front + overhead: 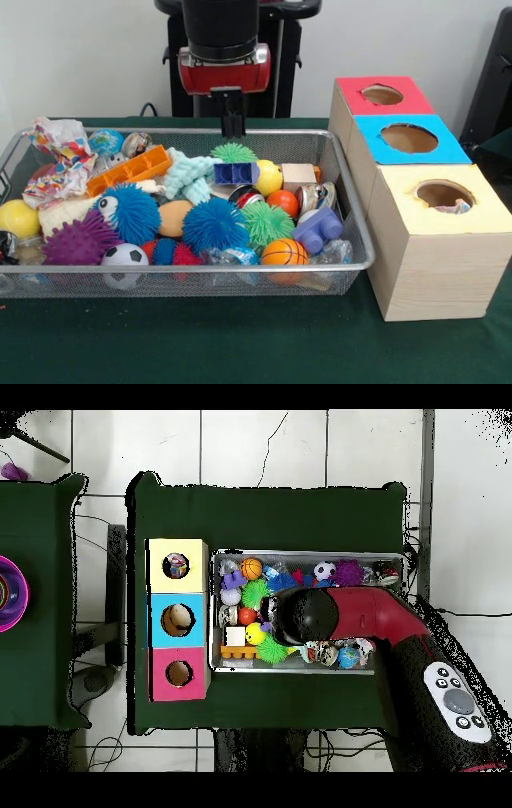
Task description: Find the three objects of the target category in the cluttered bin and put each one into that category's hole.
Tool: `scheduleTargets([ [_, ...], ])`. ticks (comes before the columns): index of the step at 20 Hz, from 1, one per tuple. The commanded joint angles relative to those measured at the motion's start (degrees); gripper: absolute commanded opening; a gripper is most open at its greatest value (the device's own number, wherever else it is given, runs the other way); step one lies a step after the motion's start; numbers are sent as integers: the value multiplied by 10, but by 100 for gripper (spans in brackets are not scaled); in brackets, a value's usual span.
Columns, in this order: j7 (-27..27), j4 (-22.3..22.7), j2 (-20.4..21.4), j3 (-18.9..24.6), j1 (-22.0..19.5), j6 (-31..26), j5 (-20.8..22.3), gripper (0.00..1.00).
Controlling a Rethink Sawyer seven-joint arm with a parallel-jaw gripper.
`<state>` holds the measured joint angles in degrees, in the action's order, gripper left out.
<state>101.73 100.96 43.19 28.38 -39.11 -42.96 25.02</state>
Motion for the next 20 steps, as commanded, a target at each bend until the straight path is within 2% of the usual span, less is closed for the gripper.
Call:
scheduleTargets([
  [1, -208, 43, -25, 65, -61, -11, 59, 0],
  [8, -239, 19, -46, 94, -117, -25, 101, 0],
  [20, -324, -100, -105, 129, -163, -85, 129, 0],
])
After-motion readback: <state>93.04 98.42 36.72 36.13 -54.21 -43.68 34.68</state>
